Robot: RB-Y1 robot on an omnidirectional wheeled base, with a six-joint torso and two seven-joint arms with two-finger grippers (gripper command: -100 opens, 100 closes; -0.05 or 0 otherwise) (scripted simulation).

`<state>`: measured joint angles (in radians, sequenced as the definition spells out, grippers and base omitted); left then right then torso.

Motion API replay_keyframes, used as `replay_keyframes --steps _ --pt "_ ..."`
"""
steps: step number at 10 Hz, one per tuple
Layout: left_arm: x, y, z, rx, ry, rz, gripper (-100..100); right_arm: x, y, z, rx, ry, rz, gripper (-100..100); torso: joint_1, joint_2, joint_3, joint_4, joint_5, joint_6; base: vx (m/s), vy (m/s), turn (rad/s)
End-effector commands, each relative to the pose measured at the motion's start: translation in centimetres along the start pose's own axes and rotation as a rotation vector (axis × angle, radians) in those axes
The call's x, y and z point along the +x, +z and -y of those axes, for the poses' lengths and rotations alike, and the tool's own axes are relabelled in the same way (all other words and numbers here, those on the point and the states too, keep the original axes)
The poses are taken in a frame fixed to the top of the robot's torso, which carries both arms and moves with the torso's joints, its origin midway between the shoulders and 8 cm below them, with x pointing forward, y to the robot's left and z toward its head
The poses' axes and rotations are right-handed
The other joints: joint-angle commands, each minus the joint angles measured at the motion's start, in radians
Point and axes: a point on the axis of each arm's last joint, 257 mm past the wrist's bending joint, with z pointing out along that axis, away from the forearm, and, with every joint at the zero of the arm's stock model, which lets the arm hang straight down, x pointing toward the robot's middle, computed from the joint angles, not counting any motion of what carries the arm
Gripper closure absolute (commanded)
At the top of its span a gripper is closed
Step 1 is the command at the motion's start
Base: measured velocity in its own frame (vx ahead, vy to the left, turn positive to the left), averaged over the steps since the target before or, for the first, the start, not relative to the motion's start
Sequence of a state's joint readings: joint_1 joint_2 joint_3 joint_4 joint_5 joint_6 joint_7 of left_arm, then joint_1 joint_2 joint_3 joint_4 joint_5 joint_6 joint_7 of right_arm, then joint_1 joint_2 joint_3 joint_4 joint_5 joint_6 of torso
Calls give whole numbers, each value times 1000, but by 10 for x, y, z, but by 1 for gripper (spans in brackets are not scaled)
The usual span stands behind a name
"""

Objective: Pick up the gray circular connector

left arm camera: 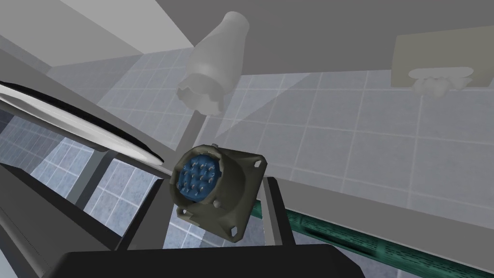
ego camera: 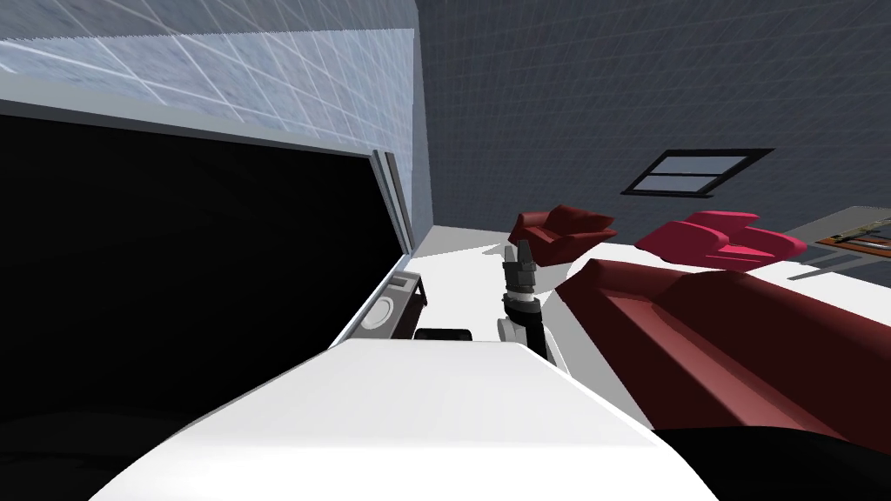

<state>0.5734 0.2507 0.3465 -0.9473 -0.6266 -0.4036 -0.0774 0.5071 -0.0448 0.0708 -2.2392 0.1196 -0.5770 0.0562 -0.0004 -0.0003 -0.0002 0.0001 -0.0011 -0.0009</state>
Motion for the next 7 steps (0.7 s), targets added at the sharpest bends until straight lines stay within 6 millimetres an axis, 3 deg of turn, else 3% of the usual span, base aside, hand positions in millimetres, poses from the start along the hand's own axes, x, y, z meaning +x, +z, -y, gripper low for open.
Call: replay_keyframes --steps 1,2,5,6,7 --pt "0 0 0 0 0 0 0 0 0 0 0 0 0 0 0 0 0 0 0 0 0 0 0" --pt "-3 -11 -9 -1 1 1 100 0 0 0 0 0 0 0 0 0 0 0 0 0 25 -33 2" --pt "-6 -26 -19 -2 2 -1 100 0 0 0 0 0 0 0 -3 -2 -1 -1 -2 -1 37 -40 8" --pt "-5 -20 -18 -3 2 -1 100 0 0 0 0 0 0 0 -3 -1 -1 -1 -2 -1 11 -18 8" --pt "-5 -21 -18 -2 1 -1 0 0 0 0 0 0 0 0 -2 -1 -1 0 -1 0 0 0 0"
